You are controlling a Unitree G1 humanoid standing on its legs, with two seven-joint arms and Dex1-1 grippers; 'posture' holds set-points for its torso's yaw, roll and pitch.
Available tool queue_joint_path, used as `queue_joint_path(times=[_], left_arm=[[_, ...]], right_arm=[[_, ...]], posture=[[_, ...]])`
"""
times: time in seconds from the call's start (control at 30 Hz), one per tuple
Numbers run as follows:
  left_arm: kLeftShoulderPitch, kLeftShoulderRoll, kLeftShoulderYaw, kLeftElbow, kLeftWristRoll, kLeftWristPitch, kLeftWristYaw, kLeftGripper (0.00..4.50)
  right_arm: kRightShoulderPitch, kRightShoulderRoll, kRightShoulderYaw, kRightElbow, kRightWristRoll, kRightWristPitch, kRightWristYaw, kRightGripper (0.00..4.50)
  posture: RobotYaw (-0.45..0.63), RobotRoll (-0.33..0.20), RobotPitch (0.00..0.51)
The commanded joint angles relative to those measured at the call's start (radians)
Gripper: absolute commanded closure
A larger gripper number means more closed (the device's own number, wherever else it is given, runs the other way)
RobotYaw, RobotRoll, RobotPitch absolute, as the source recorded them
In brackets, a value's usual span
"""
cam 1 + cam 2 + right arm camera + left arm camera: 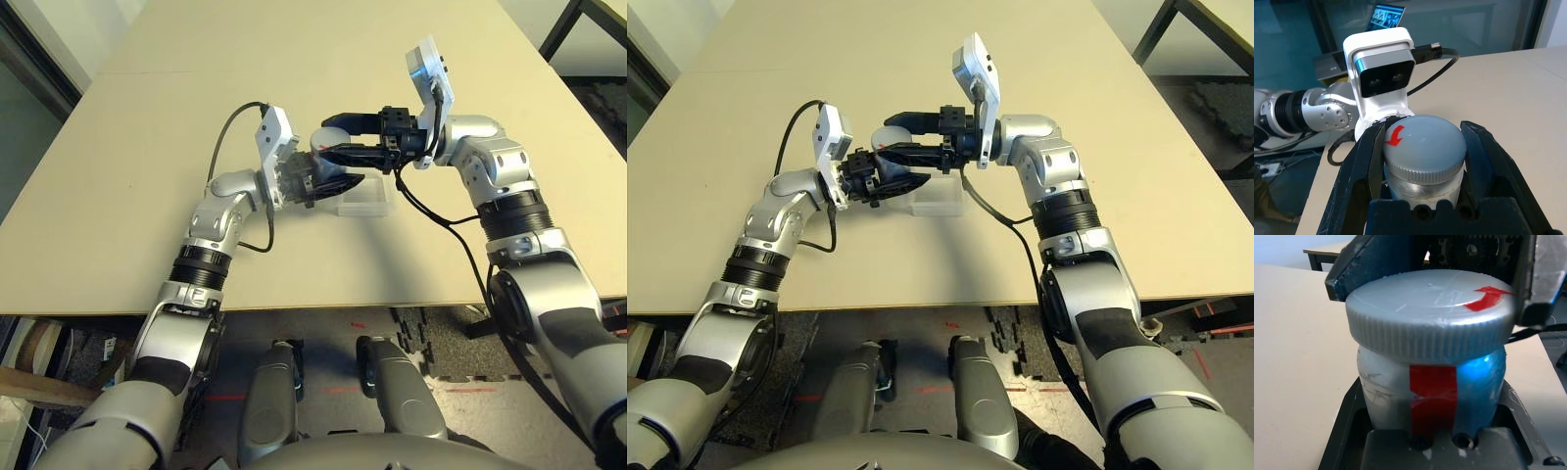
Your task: Pour the medicine from the bottle into the box.
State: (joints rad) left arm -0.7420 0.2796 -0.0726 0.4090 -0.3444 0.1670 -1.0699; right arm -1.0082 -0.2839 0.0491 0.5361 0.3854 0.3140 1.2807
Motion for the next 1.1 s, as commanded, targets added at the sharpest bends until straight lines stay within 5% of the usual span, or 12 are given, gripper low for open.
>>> queue_joint_path(times=[0.03, 0.4, 0.73, 1.1], left_arm=[[-0.002, -0.004, -0.016, 0.001, 0.016, -0.006, -0.011, 1.92], [-0.008, -0.002, -0.008, 0.025, 0.02, -0.025, -0.007, 1.92], [-0.046, -0.006, 0.001, 0.092, 0.027, -0.066, -0.008, 1.92], [-0.061, -0.005, 0.012, 0.122, 0.037, -0.089, -0.008, 1.92]], right_arm=[[-0.021, 0.001, -0.097, -0.033, 0.056, 0.046, -0.115, 1.93], [0.065, -0.167, -0.197, -0.226, 0.031, 0.262, -0.43, 1.93], [0.288, -0.439, -0.086, -0.385, -0.13, 0.303, -0.453, 1.93], [0.342, -0.452, -0.052, -0.363, -0.189, 0.304, -0.473, 1.93]], posture=[[-0.15, 0.0, 0.176], [-0.17, 0.0, 0.176], [-0.19, 0.0, 0.183], [-0.19, 0.0, 0.182]])
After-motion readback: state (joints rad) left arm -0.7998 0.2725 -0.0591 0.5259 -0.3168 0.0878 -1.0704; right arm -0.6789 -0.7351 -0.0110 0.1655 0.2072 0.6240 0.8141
